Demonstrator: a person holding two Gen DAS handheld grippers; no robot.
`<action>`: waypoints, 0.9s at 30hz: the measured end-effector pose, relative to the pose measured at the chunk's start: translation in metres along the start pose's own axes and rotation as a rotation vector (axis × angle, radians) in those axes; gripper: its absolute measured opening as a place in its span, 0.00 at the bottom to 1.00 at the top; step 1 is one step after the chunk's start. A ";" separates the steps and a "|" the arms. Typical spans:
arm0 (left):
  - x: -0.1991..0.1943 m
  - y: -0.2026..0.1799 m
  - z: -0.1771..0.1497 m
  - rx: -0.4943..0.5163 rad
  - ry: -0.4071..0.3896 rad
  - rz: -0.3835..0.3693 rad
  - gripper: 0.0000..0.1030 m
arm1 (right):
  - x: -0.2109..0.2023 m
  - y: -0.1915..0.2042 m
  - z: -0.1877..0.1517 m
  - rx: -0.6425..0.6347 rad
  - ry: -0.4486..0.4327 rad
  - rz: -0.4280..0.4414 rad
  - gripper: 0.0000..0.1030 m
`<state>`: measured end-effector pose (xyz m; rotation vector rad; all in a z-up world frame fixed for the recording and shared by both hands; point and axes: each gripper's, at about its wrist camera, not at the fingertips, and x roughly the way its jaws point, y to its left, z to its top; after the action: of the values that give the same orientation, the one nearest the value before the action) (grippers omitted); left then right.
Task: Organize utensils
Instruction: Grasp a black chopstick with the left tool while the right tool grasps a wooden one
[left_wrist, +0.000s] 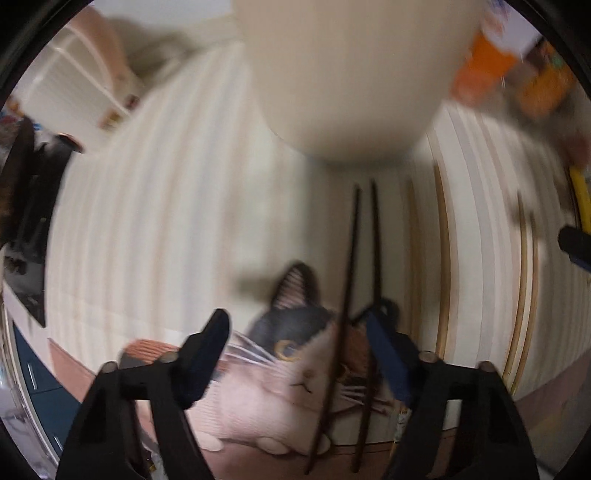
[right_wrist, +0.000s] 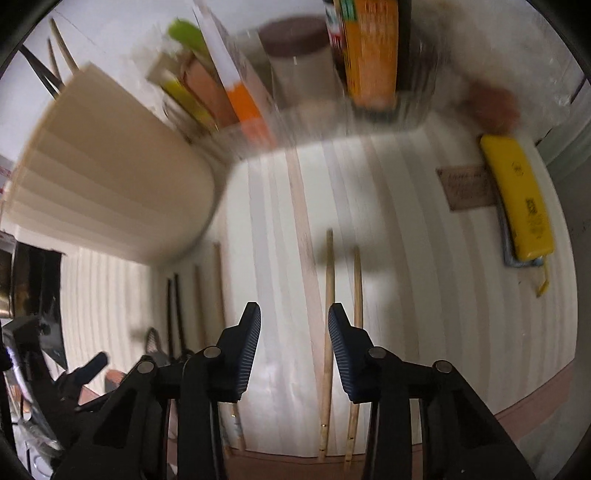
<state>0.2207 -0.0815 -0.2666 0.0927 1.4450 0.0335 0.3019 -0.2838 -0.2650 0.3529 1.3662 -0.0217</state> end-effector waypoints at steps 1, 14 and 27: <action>0.006 -0.004 -0.002 0.015 0.011 -0.004 0.57 | 0.004 0.001 -0.002 -0.003 0.009 -0.002 0.39; 0.007 0.045 -0.013 -0.044 0.005 0.012 0.04 | 0.057 0.066 -0.029 -0.094 0.142 0.003 0.39; -0.007 0.074 -0.009 -0.075 0.003 -0.031 0.04 | 0.079 0.083 -0.053 -0.206 0.199 -0.189 0.07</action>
<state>0.2131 -0.0084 -0.2550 0.0084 1.4460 0.0624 0.2863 -0.1770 -0.3301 0.0527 1.5796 -0.0021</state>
